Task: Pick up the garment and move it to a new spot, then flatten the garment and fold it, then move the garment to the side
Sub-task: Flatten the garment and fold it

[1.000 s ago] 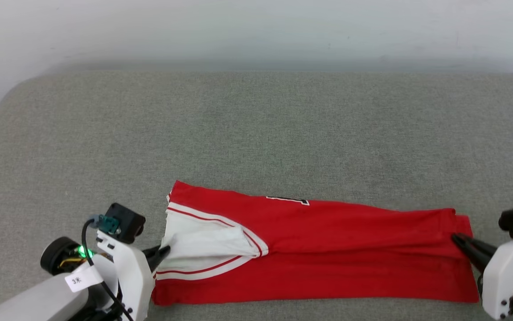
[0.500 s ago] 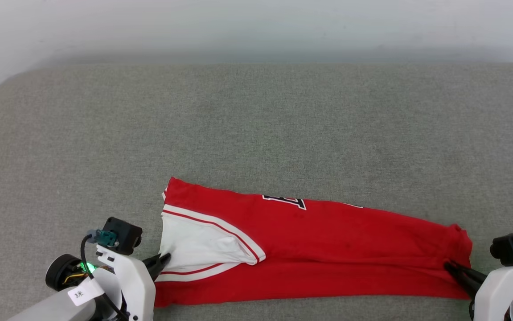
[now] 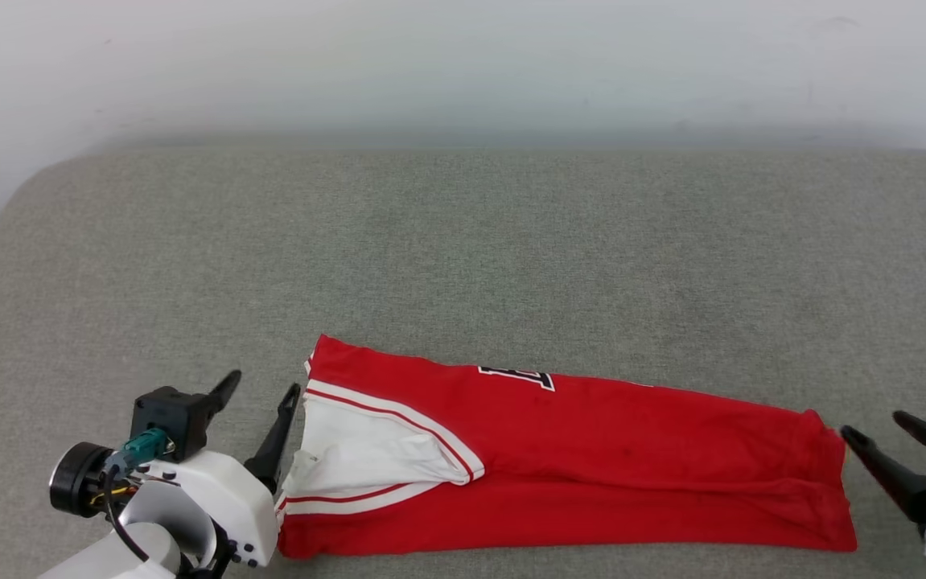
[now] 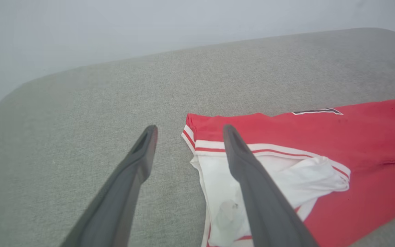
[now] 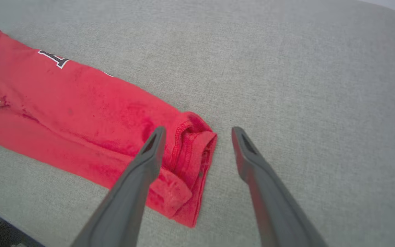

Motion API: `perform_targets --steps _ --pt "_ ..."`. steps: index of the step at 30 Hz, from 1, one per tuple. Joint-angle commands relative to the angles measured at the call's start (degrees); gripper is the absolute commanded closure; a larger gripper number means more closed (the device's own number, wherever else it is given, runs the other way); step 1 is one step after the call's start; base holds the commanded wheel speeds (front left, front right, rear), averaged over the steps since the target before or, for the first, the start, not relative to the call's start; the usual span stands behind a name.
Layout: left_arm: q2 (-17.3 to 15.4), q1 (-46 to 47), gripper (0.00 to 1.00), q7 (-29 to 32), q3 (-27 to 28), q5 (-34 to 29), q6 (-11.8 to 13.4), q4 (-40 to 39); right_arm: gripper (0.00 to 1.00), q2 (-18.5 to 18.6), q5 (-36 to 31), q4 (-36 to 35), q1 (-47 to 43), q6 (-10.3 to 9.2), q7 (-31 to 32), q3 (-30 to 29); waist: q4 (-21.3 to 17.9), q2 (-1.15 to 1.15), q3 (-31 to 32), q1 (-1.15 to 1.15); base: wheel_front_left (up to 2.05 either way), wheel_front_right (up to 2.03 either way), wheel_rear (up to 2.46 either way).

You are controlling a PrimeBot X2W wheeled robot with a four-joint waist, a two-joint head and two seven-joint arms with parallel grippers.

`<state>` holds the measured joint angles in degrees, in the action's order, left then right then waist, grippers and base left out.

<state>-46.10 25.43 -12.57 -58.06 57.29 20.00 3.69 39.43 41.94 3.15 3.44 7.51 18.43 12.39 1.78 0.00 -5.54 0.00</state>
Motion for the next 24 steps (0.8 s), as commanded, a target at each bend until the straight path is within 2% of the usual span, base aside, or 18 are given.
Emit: perform_targets --steps 1,6,10,18,24 --pt "0.53 -1.11 0.0 -1.23 1.17 -1.29 1.92 -0.54 0.0 1.16 1.31 -0.34 -1.07 -0.05 2.27 -0.78 0.35 0.0 0.1 0.0 0.0 0.0 0.0" --pt "2.02 -3.1 0.0 -2.58 5.48 -5.32 6.8 -1.66 0.0 3.25 6.41 0.95 -1.48 -0.05 10.14 -2.81 1.36 0.0 -0.27 0.0 0.0 0.0 0.0" --pt "4.42 -5.58 0.0 -2.68 10.84 -10.3 8.7 -3.26 0.0 3.65 8.29 2.84 -1.04 -0.05 14.44 -3.14 2.37 0.0 -1.15 0.0 0.0 0.0 0.0" --pt "10.59 -11.99 0.0 -2.64 21.74 -21.22 9.26 -4.24 0.0 0.78 8.99 7.85 1.36 -0.05 16.37 -1.33 4.27 0.0 -3.05 0.0 0.0 0.0 0.0" --pt "15.74 -17.09 0.0 -2.6 29.21 -29.11 8.09 -4.9 0.0 -1.2 9.6 10.56 2.87 -0.04 15.87 1.41 5.18 0.0 -4.04 0.0 0.0 0.0 0.0"
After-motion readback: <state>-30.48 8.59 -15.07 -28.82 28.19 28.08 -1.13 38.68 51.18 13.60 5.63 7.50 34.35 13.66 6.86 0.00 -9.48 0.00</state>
